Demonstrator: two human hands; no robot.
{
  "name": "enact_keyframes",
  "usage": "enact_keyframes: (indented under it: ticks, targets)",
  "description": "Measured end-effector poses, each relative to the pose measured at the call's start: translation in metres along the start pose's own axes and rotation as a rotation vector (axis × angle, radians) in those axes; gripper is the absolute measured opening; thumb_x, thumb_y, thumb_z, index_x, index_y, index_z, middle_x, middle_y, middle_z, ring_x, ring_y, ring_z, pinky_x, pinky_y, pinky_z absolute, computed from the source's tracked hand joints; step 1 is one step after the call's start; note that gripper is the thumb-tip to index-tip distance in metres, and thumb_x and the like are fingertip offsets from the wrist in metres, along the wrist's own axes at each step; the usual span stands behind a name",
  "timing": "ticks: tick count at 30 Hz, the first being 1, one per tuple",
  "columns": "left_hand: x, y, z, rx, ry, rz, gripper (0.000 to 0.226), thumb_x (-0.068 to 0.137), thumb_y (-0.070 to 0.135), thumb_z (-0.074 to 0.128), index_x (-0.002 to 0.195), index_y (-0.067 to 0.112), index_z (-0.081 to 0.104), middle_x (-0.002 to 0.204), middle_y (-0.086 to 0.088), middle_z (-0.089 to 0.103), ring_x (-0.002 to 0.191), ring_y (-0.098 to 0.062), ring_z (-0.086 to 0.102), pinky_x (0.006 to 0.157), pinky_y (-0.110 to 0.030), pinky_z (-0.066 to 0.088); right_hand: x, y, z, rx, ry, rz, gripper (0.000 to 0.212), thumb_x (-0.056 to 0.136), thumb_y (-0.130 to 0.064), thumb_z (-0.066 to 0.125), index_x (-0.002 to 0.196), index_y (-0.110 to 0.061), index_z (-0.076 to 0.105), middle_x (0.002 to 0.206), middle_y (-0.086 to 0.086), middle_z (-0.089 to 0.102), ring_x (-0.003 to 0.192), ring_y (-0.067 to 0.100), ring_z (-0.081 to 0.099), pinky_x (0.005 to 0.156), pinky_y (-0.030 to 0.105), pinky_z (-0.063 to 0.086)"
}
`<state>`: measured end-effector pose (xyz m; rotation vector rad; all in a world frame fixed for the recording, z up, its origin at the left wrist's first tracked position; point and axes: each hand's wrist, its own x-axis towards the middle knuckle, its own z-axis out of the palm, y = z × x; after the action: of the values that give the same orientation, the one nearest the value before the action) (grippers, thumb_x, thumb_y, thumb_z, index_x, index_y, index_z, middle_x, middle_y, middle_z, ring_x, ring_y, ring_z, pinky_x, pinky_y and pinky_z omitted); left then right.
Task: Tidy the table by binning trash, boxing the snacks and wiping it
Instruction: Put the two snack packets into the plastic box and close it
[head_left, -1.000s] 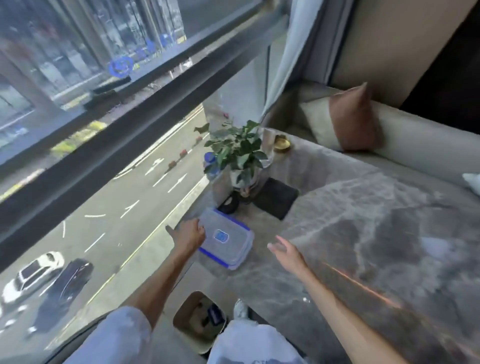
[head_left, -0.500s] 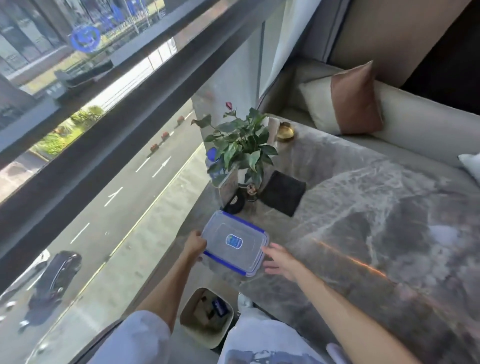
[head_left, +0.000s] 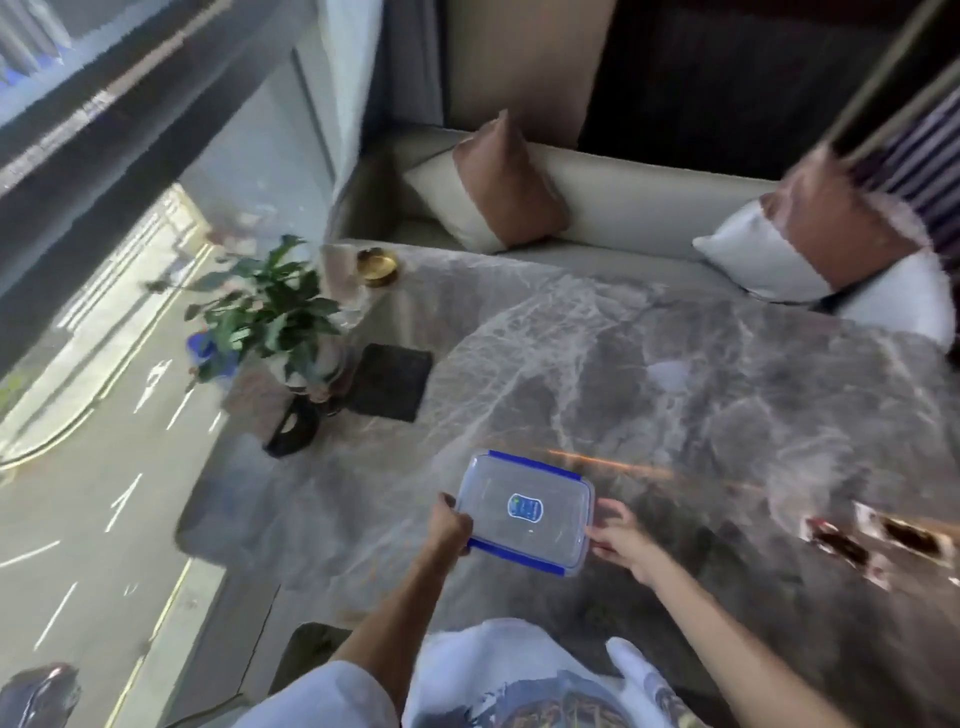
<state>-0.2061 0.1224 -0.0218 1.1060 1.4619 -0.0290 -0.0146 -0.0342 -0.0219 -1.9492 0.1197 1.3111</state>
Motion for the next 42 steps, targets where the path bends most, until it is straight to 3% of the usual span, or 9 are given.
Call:
enact_keyframes:
  ticks: [5, 8, 12, 16, 19, 25, 30, 36, 42]
  targets:
    - [-0.022, 0.025, 0.12, 0.013, -0.08, 0.14, 0.052, 0.053, 0.014, 0.034, 0.104, 0.012, 0.043, 0.083, -0.013, 0.048, 0.067, -0.021, 0.045, 0.057, -0.03, 0.038, -0.005, 0.056, -0.115, 0.167, 0.047, 0.041, 0.048, 0.082, 0.011, 0.067, 0.12, -0.01, 0.046, 0.089, 0.008, 0.062, 0.075, 0.019, 0.061, 0.06, 0.027, 0.058]
    - [-0.029, 0.039, 0.177, 0.055, -0.111, 0.246, 0.061, 0.059, 0.012, 0.04, 0.117, -0.001, 0.055, 0.101, -0.021, 0.061, 0.084, -0.026, 0.055, 0.068, -0.035, 0.046, -0.009, 0.097, -0.161, 0.247, 0.0, 0.071, 0.04, 0.082, 0.01, 0.068, 0.11, -0.008, 0.045, 0.087, 0.012, 0.065, 0.066, 0.021, 0.068, 0.059, 0.027, 0.06]
    - [-0.035, 0.043, 0.221, 0.108, -0.11, 0.376, 0.087, 0.058, 0.012, 0.038, 0.143, -0.004, 0.034, 0.136, -0.028, 0.05, 0.122, -0.045, 0.052, 0.101, -0.056, 0.045, -0.018, 0.13, -0.192, 0.064, -0.157, 0.088, 0.023, 0.089, -0.009, 0.066, 0.111, -0.016, 0.059, 0.096, 0.003, 0.069, 0.073, 0.016, 0.069, 0.067, 0.026, 0.054]
    - [-0.038, 0.025, 0.238, 0.114, 0.062, 0.285, 0.06, 0.079, -0.006, 0.052, 0.138, -0.002, 0.037, 0.132, -0.03, 0.052, 0.123, -0.042, 0.051, 0.105, -0.049, 0.043, -0.01, 0.136, -0.208, -0.172, -0.01, 0.062, 0.02, 0.096, -0.006, 0.051, 0.1, -0.013, 0.069, 0.083, 0.004, 0.063, 0.055, 0.01, 0.054, 0.05, 0.02, 0.039]
    - [-0.044, 0.002, 0.244, 0.072, 0.158, 0.123, 0.055, 0.094, 0.014, 0.055, 0.141, -0.005, 0.034, 0.142, -0.029, 0.045, 0.13, -0.039, 0.046, 0.11, -0.044, 0.038, 0.002, 0.112, -0.214, -0.005, 0.14, -0.065, 0.02, 0.098, -0.006, 0.049, 0.11, -0.003, 0.064, 0.077, 0.007, 0.057, 0.055, 0.012, 0.047, 0.042, 0.015, 0.033]
    - [-0.058, -0.04, 0.244, -0.295, 0.025, 0.03, 0.036, 0.096, 0.016, 0.055, 0.13, 0.007, 0.051, 0.106, -0.015, 0.065, 0.08, -0.026, 0.063, 0.063, -0.034, 0.056, 0.018, 0.062, -0.184, 0.103, -0.004, -0.194, 0.034, 0.098, -0.023, 0.055, 0.119, 0.003, 0.063, 0.119, 0.018, 0.067, 0.097, 0.02, 0.06, 0.078, 0.026, 0.047]
    - [-0.05, -0.048, 0.24, -0.448, 0.01, 0.062, 0.037, 0.096, 0.01, 0.056, 0.131, -0.002, 0.052, 0.106, -0.018, 0.067, 0.086, -0.026, 0.064, 0.081, -0.038, 0.053, 0.026, 0.081, -0.166, 0.064, -0.023, -0.103, 0.054, 0.095, -0.033, 0.059, 0.139, -0.006, 0.045, 0.134, 0.012, 0.057, 0.117, 0.025, 0.058, 0.086, 0.028, 0.045]
    - [-0.048, -0.05, 0.244, -0.523, 0.133, 0.074, 0.016, 0.097, 0.004, 0.05, 0.101, 0.01, 0.065, 0.083, -0.007, 0.065, 0.072, -0.018, 0.058, 0.067, -0.029, 0.051, 0.034, 0.089, -0.162, 0.201, 0.0, -0.005, 0.034, 0.097, -0.03, 0.055, 0.12, -0.007, 0.064, 0.102, 0.005, 0.071, 0.077, 0.012, 0.064, 0.06, 0.024, 0.045]
    - [-0.049, -0.066, 0.259, -0.276, 0.431, 0.025, 0.034, 0.083, -0.011, 0.04, 0.055, 0.009, 0.042, 0.058, -0.006, 0.037, 0.069, -0.021, 0.034, 0.062, -0.033, 0.028, 0.037, 0.097, -0.147, 0.15, 0.205, -0.005, 0.038, 0.105, -0.021, 0.033, 0.133, -0.001, 0.049, 0.134, 0.018, 0.056, 0.115, 0.027, 0.055, 0.097, 0.036, 0.041]
